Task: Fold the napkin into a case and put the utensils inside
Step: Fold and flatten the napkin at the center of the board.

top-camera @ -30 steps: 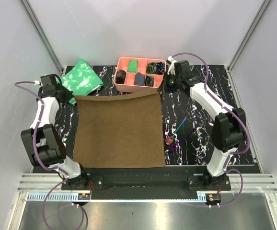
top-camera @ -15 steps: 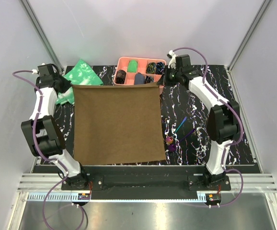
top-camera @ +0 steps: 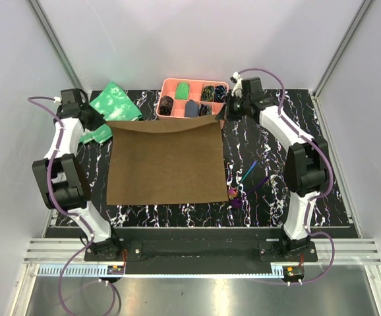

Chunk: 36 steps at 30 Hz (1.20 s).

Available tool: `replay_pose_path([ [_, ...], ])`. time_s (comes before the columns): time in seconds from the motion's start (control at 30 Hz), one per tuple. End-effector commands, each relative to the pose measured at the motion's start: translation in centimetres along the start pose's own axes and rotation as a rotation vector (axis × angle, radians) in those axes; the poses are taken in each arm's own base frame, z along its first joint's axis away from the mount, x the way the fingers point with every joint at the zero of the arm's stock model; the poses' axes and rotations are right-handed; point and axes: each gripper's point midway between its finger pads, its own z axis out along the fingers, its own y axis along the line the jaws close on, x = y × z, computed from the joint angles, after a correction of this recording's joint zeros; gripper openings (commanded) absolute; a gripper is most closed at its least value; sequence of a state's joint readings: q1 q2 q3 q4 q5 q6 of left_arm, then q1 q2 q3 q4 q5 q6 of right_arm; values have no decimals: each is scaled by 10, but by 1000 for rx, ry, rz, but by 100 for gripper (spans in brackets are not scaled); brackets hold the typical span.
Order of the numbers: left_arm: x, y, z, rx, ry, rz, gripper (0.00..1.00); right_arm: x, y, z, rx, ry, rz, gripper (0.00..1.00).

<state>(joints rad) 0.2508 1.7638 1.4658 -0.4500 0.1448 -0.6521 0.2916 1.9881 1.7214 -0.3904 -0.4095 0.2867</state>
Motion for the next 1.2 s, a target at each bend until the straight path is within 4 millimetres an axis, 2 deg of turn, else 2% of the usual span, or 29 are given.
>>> replay_pose_path([
  [0.0,18,22,-47,-77,-1,35,0,22,18,-37,-41,49,81,0],
  [0.07,44,47,-58,-146,49,42,0,47,16,-50,-19,101,112,0],
  [0.1,49,58,-75,-197,38,38,0,55,15,-55,-7,122,130,0],
  [0.13,56,63,-82,-211,42,30,0,67,16,-62,-6,148,145,0],
  [0.17,67,76,-84,-249,53,18,0,76,17,-66,-10,172,165,0],
  [0.2,70,87,-97,-296,34,10,0,94,15,-68,-10,209,199,0],
  [0.23,74,93,-102,-328,32,1,0,99,21,-75,-33,215,200,0],
  [0.3,91,106,-109,-361,64,-19,0,118,16,-80,-24,245,210,0],
  [0.47,133,133,-114,-433,147,-89,0,143,20,-95,-47,283,220,0],
  [0.5,136,134,-116,-434,150,-99,0,156,17,-95,-44,304,230,0],
  [0.53,140,135,-116,-433,157,-106,0,155,20,-96,-61,287,220,0],
  [0.67,155,149,-120,-480,174,-130,0,172,25,-96,-85,321,255,0],
  [0.9,157,161,-122,-528,170,-109,0,208,26,-93,-62,377,267,0],
  [1.17,166,174,-122,-572,190,-89,0,228,23,-97,-45,409,282,0],
])
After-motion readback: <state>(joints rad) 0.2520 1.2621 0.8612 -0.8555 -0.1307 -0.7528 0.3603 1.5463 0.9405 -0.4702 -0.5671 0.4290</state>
